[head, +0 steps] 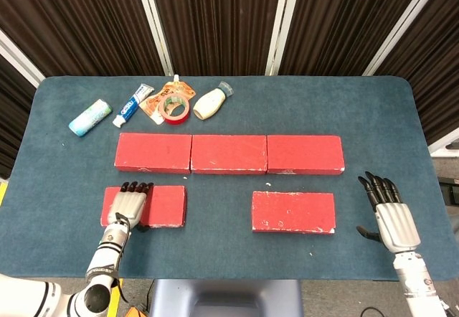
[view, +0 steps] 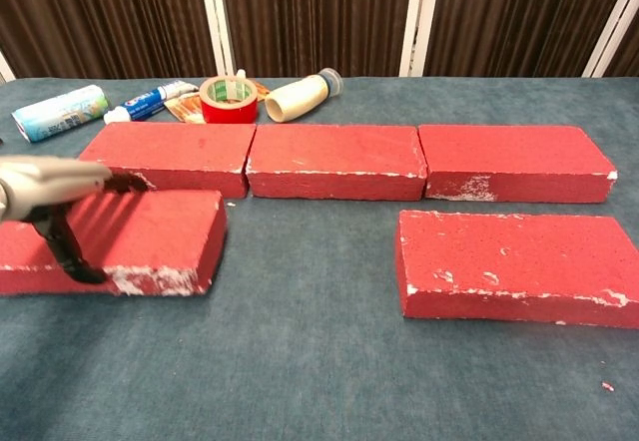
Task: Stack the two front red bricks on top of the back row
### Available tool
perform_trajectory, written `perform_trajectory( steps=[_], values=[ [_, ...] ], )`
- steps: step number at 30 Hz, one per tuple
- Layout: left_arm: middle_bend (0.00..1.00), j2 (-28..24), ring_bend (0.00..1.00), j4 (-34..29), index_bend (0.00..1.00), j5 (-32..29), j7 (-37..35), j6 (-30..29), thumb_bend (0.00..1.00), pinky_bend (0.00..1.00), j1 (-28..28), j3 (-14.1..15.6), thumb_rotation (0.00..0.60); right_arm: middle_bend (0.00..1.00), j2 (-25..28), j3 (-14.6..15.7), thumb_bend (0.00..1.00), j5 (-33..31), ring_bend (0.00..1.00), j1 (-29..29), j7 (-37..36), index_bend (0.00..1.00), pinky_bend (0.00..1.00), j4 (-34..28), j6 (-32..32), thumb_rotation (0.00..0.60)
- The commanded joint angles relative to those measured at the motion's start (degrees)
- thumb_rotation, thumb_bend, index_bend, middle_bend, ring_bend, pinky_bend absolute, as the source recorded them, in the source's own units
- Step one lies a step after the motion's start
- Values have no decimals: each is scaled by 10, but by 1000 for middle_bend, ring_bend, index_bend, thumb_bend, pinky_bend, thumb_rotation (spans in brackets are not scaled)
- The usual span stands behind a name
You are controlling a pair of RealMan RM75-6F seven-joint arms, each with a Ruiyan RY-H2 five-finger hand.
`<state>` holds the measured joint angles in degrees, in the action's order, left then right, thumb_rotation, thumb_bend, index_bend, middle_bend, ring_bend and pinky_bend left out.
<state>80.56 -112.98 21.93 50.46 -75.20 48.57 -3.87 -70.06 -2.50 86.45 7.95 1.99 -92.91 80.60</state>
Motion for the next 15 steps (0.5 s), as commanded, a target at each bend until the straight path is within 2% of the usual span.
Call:
perform_trajectory(
  steps=[1, 8, 15],
  values=[
    [173, -38, 0, -49, 0, 17, 13, -38, 245, 10, -1, -7, 600, 107, 1, 0, 0, -1, 0, 0, -1, 49, 0, 0, 0, 600],
    [168, -93, 0, -130, 0, 45, 43, -92, 243, 10, 6, -24, 600, 107, 2, 0, 0, 1, 0, 0, -3, 49, 0, -1, 0, 600],
    [168, -73, 0, -101, 0, -29, 77, -56, 246, 11, 59, -78, 600, 107, 4, 0, 0, 0, 0, 0, -7, 49, 0, -1, -1, 600]
  ],
)
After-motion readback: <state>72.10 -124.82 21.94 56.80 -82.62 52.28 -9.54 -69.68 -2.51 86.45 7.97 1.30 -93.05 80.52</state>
